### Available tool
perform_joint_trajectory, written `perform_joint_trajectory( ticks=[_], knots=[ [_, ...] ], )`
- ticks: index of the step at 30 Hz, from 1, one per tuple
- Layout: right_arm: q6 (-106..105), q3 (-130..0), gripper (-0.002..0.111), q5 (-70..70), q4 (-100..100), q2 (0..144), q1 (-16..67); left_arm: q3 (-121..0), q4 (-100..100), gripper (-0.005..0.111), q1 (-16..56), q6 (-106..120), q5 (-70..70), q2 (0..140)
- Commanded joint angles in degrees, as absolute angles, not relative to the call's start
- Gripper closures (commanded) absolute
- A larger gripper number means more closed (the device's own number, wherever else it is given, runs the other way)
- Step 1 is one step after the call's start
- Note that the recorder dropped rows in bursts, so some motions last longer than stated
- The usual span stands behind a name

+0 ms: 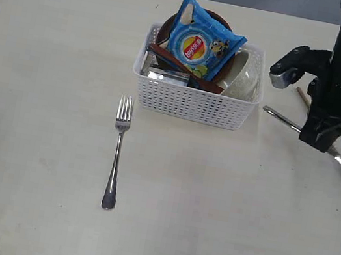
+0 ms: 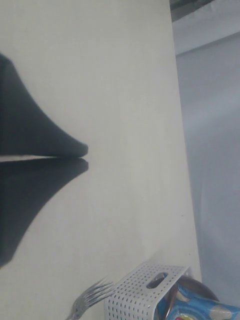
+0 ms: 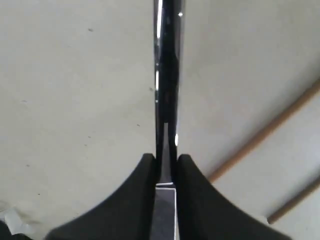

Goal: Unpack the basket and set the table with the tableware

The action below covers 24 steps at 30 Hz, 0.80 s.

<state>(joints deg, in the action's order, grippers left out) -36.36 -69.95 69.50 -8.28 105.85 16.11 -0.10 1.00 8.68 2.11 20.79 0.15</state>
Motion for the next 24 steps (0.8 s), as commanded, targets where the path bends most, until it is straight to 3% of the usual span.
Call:
perform_joint_trajectory(
  ticks=[1, 10, 24],
  knots=[
    [-44.44, -68.18, 0.109, 69.96, -4.61, 105.09, 16.8, 0.0, 1.33, 0.107, 8.6, 1.92, 20.61, 0.0],
    [-53.56, -59.7, 0.109, 66.66, -16.47, 105.09, 23.16, 0.0, 1.33, 0.107, 8.6, 1.92, 20.61, 0.0],
    [-75.94, -59.09, 0.109, 55.69, -16.81, 105.09, 32.19, 0.0, 1.33, 0.107, 8.6, 1.92, 20.61, 0.0]
  ],
)
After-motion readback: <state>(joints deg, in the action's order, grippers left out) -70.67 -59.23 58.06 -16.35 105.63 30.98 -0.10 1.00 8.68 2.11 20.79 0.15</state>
